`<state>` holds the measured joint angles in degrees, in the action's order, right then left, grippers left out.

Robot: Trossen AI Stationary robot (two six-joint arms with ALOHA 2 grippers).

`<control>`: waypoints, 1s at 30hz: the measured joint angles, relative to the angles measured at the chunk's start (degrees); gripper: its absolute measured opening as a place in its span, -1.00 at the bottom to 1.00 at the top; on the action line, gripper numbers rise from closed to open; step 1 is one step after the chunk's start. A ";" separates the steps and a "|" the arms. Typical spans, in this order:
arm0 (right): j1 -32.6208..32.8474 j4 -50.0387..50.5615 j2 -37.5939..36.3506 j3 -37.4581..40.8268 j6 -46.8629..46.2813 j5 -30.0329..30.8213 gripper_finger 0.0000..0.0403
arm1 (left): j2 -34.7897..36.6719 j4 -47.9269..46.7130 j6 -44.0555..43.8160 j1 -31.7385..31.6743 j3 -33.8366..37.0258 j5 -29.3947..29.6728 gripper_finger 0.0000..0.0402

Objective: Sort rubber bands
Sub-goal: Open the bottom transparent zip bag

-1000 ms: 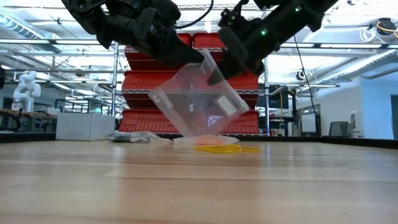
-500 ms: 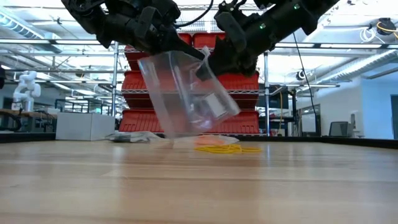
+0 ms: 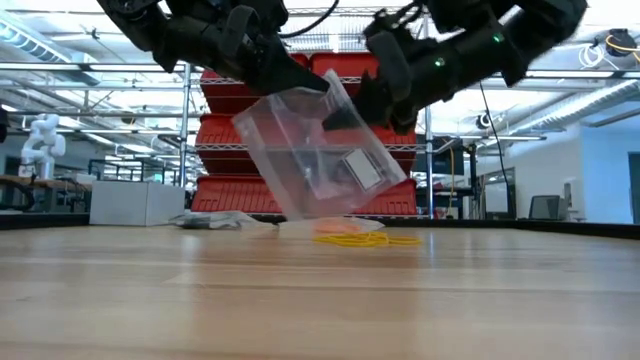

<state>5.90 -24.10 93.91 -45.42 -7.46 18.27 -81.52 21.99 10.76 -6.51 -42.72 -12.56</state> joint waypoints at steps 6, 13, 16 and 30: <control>-0.76 -12.05 0.04 5.08 -2.13 -0.57 -1.00 | -0.50 2.38 -0.35 1.90 0.00 3.73 -1.00; -1.12 -14.01 2.84 3.55 -4.36 -1.16 -0.92 | -1.66 6.09 -1.05 2.96 0.02 5.74 -1.00; -1.29 -15.22 4.41 2.97 -5.32 -2.42 -0.77 | -1.66 6.58 -1.19 2.96 0.02 6.63 -1.00; -1.30 -5.06 0.29 1.02 -7.52 -6.45 -0.11 | -1.64 5.00 -1.38 3.93 0.95 6.65 -1.00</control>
<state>4.60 -29.16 94.19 -44.40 -14.98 11.82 -83.15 26.99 9.39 -2.58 -41.77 -5.91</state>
